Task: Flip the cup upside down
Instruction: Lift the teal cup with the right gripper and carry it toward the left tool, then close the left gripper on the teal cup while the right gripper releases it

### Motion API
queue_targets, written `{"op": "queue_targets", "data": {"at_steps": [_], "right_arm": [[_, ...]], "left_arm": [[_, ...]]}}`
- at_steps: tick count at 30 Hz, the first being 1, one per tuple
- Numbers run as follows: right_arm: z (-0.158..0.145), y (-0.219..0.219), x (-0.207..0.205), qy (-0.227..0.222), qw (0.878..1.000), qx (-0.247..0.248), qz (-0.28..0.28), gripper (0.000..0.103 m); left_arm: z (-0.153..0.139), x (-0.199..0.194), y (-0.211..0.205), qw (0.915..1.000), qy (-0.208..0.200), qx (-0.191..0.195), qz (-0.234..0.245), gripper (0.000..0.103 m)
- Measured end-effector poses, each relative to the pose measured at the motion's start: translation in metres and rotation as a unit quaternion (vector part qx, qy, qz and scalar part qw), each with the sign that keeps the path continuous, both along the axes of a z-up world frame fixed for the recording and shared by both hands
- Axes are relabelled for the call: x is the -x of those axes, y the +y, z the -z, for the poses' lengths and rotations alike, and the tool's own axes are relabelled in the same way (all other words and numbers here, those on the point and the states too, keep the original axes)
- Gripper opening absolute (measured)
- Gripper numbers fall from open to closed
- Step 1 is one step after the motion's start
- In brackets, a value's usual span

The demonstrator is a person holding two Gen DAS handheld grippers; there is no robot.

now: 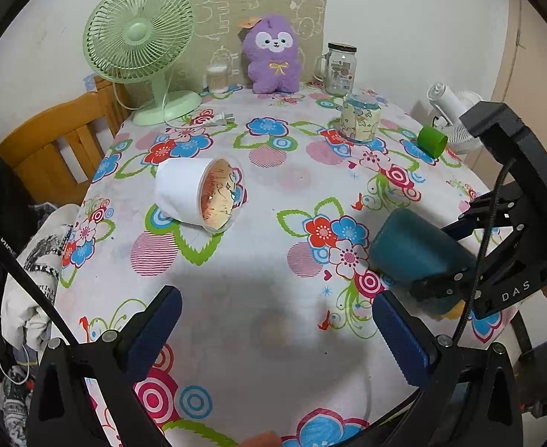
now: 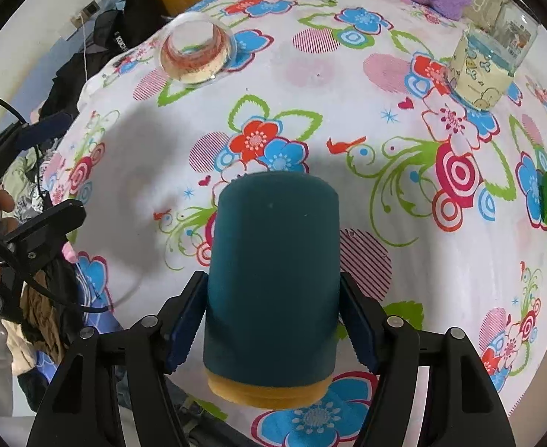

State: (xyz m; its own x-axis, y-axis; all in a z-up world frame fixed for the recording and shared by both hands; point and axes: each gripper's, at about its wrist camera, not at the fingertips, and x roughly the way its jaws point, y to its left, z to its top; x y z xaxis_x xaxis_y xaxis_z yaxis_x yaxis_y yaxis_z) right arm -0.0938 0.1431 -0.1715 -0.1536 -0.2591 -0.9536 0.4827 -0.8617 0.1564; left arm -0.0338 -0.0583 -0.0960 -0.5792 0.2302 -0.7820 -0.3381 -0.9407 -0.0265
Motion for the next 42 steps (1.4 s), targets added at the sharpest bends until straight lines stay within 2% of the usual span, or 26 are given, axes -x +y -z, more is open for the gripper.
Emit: {"op": "queue_targets", "data": {"at_steps": [6,11,15,19,22,28,42], "right_arm": [[-0.019,0.007,-0.005,-0.005,1.0,0.031,0.0,0.072],[-0.042,0.025,-0.016,0.021,0.999,0.043,0.002,0.072],[-0.059,0.049,-0.029,0.044,0.998,0.048,0.004,0.072],[-0.068,0.08,-0.042,0.077,0.996,0.039,0.01,0.072],[-0.066,0.106,-0.048,0.086,0.995,0.037,0.025,0.074],[-0.049,0.146,-0.054,0.075,0.995,0.045,0.053,0.076],[-0.027,0.172,-0.066,0.083,0.991,0.094,0.048,0.076]], "left_arm": [[-0.015,-0.003,-0.001,0.9998,0.0,-0.015,-0.009,0.103],[-0.03,-0.007,0.003,0.9991,0.004,-0.036,-0.023,0.103],[-0.032,-0.009,0.015,0.9976,-0.01,-0.056,-0.041,0.103],[-0.03,-0.011,0.032,0.9935,-0.042,-0.085,-0.063,0.103],[-0.027,-0.013,0.053,0.9913,-0.054,-0.097,-0.07,0.103],[-0.014,-0.003,0.083,0.9843,-0.095,-0.116,-0.094,0.103],[0.006,0.02,0.122,0.9755,-0.135,-0.108,-0.136,0.103]]}}
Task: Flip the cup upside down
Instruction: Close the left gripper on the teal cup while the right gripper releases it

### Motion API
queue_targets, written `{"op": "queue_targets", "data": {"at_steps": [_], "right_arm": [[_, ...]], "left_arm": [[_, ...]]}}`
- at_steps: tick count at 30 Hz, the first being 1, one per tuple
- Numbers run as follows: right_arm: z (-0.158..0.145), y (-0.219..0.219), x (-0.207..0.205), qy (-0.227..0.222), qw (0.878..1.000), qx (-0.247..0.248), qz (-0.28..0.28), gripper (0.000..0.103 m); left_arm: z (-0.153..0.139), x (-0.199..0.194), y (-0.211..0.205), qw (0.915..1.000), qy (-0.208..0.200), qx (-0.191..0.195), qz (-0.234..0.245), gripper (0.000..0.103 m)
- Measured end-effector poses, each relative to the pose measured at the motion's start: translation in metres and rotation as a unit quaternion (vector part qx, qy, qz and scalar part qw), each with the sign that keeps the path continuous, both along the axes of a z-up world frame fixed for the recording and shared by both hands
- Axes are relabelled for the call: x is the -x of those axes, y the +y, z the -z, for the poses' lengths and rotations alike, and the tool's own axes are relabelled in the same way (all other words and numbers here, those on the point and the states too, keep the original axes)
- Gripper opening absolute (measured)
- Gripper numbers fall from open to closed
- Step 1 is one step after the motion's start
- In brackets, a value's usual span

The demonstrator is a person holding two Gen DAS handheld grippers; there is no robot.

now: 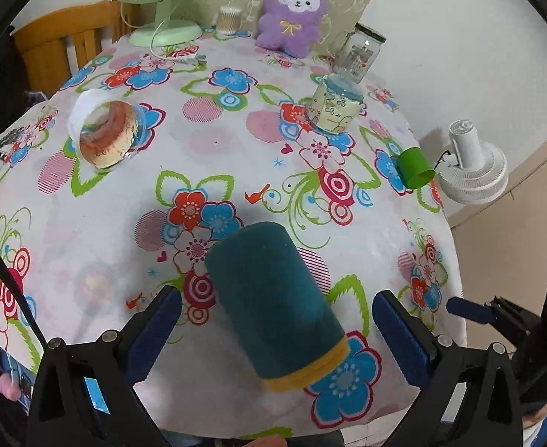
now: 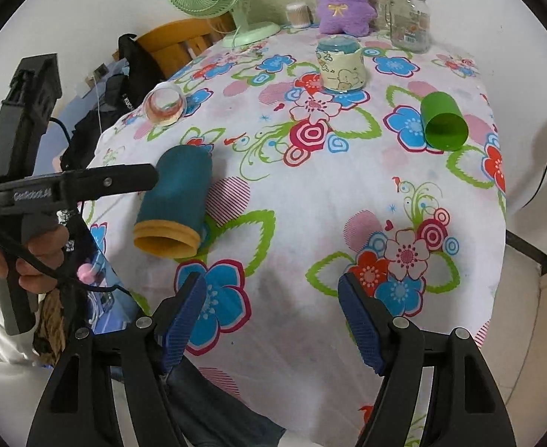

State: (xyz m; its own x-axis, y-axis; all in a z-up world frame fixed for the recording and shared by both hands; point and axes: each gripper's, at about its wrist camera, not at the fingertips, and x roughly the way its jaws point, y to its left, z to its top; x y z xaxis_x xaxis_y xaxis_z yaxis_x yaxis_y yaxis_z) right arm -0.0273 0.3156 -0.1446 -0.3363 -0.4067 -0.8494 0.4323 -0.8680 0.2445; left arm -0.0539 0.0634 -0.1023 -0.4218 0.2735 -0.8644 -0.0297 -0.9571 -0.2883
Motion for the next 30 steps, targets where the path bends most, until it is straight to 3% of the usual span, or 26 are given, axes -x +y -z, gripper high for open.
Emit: {"op": "queue_targets", "data": {"at_steps": [11,19,25,30], "right_arm": [[0.023,0.022,0.005,-0.015,0.999,0.024,0.017,0.076],[0.031,0.024,0.005,-0.02,0.999,0.046,0.014,0.076],[0.036,0.027,0.001,-0.026,0.998,0.053,0.019,0.076],[0.037,0.027,-0.004,-0.028,0.998,0.057,0.018,0.076]], "left_arm": [[0.032,0.021,0.01,0.9969,-0.072,0.02,-0.025,0.103],[0.047,0.026,0.017,0.9929,-0.101,0.056,-0.031,0.103],[0.051,0.029,0.016,0.9909,-0.122,0.038,-0.042,0.1],[0.051,0.03,0.013,0.9903,-0.131,0.012,-0.045,0.086]]}}
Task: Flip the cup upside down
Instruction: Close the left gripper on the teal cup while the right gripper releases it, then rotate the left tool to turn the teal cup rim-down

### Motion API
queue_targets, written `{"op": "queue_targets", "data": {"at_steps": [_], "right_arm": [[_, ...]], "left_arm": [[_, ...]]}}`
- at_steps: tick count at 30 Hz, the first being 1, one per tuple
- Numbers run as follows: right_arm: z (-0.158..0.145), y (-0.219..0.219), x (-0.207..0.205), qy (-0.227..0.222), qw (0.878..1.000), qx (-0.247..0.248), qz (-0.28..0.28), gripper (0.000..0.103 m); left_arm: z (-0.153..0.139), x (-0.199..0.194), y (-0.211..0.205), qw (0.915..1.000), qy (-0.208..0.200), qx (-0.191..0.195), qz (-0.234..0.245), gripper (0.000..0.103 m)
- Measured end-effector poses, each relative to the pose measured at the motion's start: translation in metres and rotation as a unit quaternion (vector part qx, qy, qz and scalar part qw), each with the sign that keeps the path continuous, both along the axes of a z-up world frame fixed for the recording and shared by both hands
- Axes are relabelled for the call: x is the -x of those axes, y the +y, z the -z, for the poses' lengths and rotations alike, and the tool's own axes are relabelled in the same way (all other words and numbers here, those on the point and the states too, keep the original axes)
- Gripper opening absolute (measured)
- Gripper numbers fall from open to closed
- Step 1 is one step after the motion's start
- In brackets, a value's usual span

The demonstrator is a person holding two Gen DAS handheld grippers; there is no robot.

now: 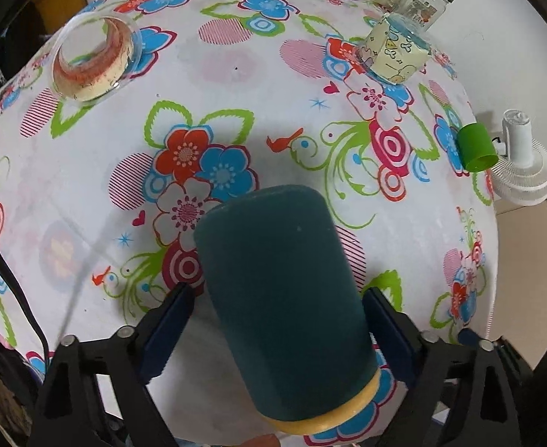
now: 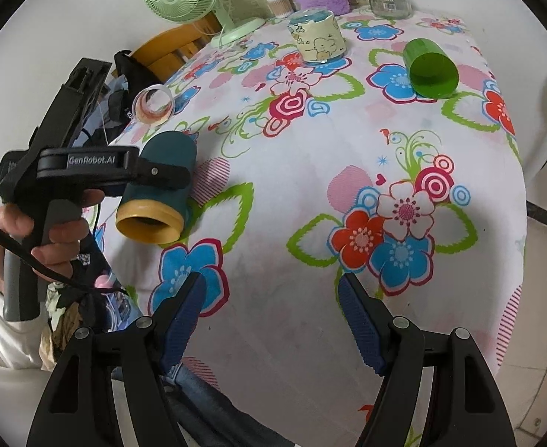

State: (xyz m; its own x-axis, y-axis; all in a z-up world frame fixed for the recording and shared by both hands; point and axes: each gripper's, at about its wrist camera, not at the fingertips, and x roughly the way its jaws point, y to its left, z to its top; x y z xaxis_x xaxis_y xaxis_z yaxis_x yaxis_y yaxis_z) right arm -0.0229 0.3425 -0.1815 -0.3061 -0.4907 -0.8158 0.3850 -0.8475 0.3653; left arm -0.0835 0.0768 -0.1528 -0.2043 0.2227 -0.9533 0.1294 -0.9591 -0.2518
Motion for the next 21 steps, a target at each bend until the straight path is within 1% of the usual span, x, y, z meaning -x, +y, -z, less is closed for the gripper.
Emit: {"op": "queue_targets", "data": {"at_steps": [2,6,9,13,15,21], "right_arm": [[0.0,0.0,-0.003,0.001,1.0,0.0,-0.001,0.076],[-0.001,0.0,-0.007,0.003,1.0,0.003,-0.002,0.076],[-0.001,0.0,-0.007,0.003,1.0,0.003,-0.002,0.076],[-0.002,0.0,-0.01,0.005,1.0,0.006,-0.003,0.076],[-0.002,-0.001,-0.01,0.006,1.0,0.008,-0.004,0.076],[-0.006,-0.007,-0.007,0.014,1.0,0.015,-0.008,0.076]], "left_arm": [[-0.002,0.002,0.0,1.0,0.0,-0.008,-0.002,0.079],[-0.005,0.007,-0.002,1.0,0.005,-0.006,-0.004,0.077],[-0.007,0.007,-0.005,0.9998,0.014,-0.013,-0.003,0.076],[-0.015,0.006,-0.005,0.9988,0.047,-0.016,0.005,0.075],[-0.023,0.005,-0.006,0.9975,0.069,-0.013,0.009,0.074],[-0.038,0.002,-0.007,0.993,0.117,0.004,0.016,0.073]]}}
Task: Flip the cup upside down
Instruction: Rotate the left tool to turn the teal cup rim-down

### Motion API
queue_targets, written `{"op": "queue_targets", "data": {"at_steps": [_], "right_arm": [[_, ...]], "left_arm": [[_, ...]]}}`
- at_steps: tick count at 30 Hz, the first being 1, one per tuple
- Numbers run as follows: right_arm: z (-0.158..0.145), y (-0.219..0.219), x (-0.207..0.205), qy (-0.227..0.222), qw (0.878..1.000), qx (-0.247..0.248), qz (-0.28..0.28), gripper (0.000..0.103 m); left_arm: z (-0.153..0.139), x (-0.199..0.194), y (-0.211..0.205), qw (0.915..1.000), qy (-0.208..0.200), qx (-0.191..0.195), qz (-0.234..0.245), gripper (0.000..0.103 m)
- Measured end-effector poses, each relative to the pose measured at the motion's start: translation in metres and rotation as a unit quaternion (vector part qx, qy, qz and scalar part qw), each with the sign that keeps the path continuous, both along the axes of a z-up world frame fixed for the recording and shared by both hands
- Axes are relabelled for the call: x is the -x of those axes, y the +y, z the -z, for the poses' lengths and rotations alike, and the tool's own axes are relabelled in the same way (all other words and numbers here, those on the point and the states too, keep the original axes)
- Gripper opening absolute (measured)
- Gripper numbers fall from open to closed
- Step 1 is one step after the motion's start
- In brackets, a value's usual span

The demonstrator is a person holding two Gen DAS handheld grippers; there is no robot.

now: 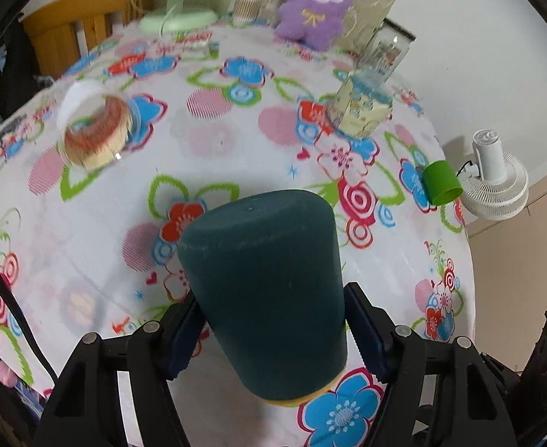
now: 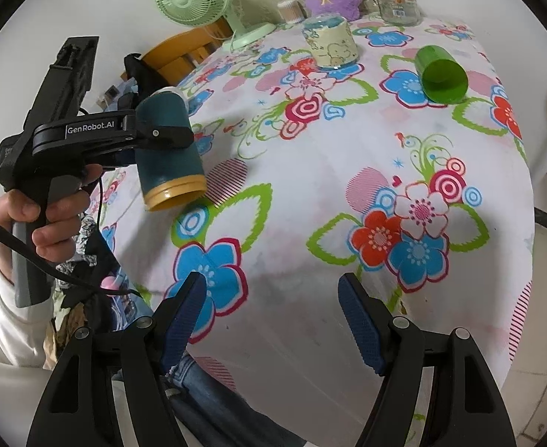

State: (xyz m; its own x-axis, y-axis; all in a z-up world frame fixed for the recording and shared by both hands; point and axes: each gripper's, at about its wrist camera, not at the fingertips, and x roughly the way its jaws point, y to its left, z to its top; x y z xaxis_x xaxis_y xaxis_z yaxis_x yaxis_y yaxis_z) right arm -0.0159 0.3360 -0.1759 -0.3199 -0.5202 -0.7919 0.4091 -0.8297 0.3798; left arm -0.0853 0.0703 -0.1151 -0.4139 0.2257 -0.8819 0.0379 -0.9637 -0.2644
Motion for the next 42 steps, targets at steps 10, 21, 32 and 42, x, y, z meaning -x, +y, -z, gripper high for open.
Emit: {"op": "queue_targets", "data": {"at_steps": [10,21,32,42], "right_arm": [[-0.016,-0.02,-0.001,0.041,0.999,0.02,-0.008,0.076],[-0.025,-0.05,-0.009,0.073,0.996,0.044,-0.04,0.076],[-0.021,-0.051,-0.012,0.071,0.996,0.044,-0.04,0.076],[-0.019,-0.048,-0.014,0.069,0.996,0.044,-0.037,0.076]], "left_arm": [[-0.03,-0.01,-0.001,0.9948,0.085,0.057,0.004,0.073],[-0.027,-0.017,-0.008,0.9898,0.121,0.075,-0.004,0.073],[0.0,-0.021,-0.004,0.9845,0.155,0.08,-0.021,0.073],[0.007,-0.025,0.006,0.984,0.15,0.096,-0.011,0.071]]}}
